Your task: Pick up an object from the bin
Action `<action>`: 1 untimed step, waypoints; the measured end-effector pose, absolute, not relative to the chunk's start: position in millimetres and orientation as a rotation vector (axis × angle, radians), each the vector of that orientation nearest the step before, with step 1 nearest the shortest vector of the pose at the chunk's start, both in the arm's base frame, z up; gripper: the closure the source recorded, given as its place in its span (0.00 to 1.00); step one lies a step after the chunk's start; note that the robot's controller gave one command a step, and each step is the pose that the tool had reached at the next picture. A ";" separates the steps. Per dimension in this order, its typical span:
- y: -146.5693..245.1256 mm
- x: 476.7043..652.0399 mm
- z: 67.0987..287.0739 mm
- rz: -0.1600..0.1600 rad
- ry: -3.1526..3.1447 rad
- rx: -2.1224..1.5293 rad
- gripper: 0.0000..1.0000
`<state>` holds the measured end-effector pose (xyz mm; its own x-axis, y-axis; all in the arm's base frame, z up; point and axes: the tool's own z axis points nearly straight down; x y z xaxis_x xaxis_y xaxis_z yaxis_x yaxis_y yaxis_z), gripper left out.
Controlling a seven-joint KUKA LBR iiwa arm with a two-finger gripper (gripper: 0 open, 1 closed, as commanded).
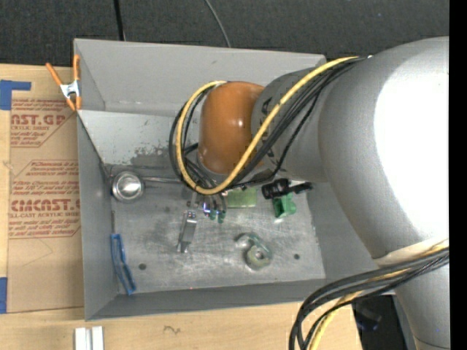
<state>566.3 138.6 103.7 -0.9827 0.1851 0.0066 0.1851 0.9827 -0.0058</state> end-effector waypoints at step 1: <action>87.3 502.3 266.4 -0.001 -3.150 0.028 0.00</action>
Offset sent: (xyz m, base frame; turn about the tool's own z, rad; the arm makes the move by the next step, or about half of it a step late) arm -0.0650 -0.0507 0.1588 -0.2050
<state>502.3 87.3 266.4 -0.9998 -0.0180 -0.0083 -0.0180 0.9998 0.0004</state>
